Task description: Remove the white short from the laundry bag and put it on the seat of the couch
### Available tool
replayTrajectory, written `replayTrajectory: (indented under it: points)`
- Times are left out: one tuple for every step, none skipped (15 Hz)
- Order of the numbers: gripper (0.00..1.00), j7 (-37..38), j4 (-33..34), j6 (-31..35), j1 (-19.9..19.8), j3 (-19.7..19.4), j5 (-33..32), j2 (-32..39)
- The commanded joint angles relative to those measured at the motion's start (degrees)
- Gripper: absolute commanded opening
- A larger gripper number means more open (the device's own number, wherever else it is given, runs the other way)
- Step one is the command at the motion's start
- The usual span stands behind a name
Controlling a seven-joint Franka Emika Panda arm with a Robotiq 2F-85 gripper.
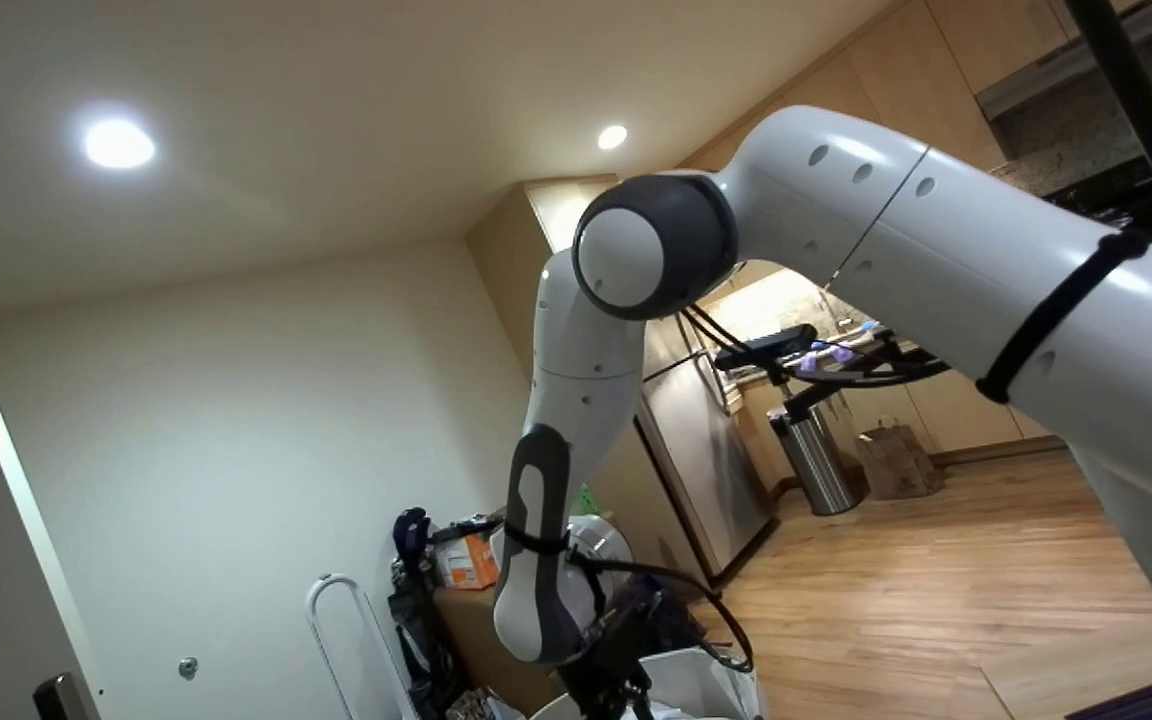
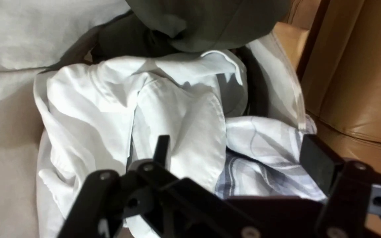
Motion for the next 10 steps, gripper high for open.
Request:
replayTrajectory:
  points:
    - [1.00,1.9,5.9,1.5,-1.2,1.2,0.7,9.6]
    - [1.00,2.8,7.1,1.7,-1.2,1.3,1.0,11.4]
    - [1.00,3.3,8.4,1.9,-1.0,1.2,1.0,13.3]
    - [1.00,4.7,9.5,2.3,-0.4,0.5,0.4,14.9]
    - [1.00,6.5,10.7,2.7,0.1,-0.2,0.4,16.2]
    - [1.00,7.4,11.8,3.1,0.1,-0.3,0.5,17.2]
    - [1.00,8.3,12.8,3.5,0.0,-0.3,0.7,18.2]
    - [1.00,9.4,13.6,4.0,0.2,-0.5,0.8,19.0]
    - [1.00,10.7,14.4,4.5,0.4,-1.0,0.7,19.8]
    - [1.00,11.7,15.1,5.1,0.6,-1.3,0.6,20.5]
